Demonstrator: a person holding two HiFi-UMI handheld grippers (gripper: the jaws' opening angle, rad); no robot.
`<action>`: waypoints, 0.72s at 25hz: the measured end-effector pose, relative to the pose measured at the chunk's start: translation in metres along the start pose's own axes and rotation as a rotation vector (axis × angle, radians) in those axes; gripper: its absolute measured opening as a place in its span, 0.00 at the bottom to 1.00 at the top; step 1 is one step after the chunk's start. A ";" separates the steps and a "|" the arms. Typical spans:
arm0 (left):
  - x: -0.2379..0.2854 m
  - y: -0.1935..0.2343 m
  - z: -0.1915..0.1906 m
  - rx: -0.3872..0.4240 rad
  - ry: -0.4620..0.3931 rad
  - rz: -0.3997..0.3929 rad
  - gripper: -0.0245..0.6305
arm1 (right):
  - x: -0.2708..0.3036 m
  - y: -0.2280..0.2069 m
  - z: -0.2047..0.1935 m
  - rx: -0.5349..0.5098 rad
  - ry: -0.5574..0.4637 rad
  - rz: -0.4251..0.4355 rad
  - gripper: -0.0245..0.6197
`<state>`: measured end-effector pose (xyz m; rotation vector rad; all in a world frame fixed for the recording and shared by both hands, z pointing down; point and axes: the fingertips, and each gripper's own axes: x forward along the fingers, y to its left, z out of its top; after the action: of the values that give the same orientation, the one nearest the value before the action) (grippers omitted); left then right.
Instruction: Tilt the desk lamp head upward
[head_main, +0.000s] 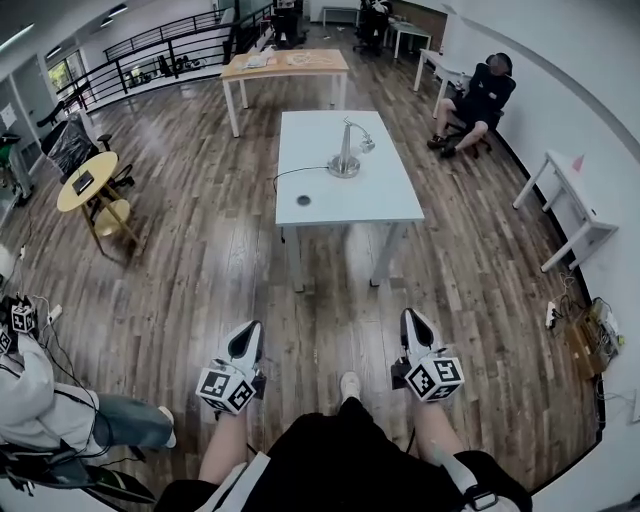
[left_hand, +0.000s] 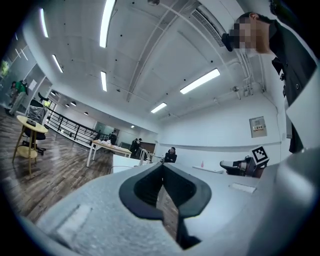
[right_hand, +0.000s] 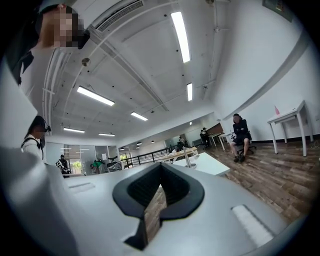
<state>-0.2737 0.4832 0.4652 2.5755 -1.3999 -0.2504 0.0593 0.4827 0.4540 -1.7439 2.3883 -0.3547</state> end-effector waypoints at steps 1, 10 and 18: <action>0.010 0.003 0.002 0.003 -0.005 0.006 0.04 | 0.011 -0.007 0.005 0.002 -0.007 0.003 0.05; 0.108 0.005 0.011 0.015 -0.048 0.018 0.04 | 0.096 -0.073 0.037 0.023 -0.045 0.044 0.05; 0.178 0.000 0.005 0.031 -0.050 0.030 0.04 | 0.130 -0.133 0.048 0.046 -0.054 0.037 0.05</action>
<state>-0.1793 0.3328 0.4511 2.5883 -1.4698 -0.2930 0.1536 0.3161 0.4473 -1.6654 2.3528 -0.3500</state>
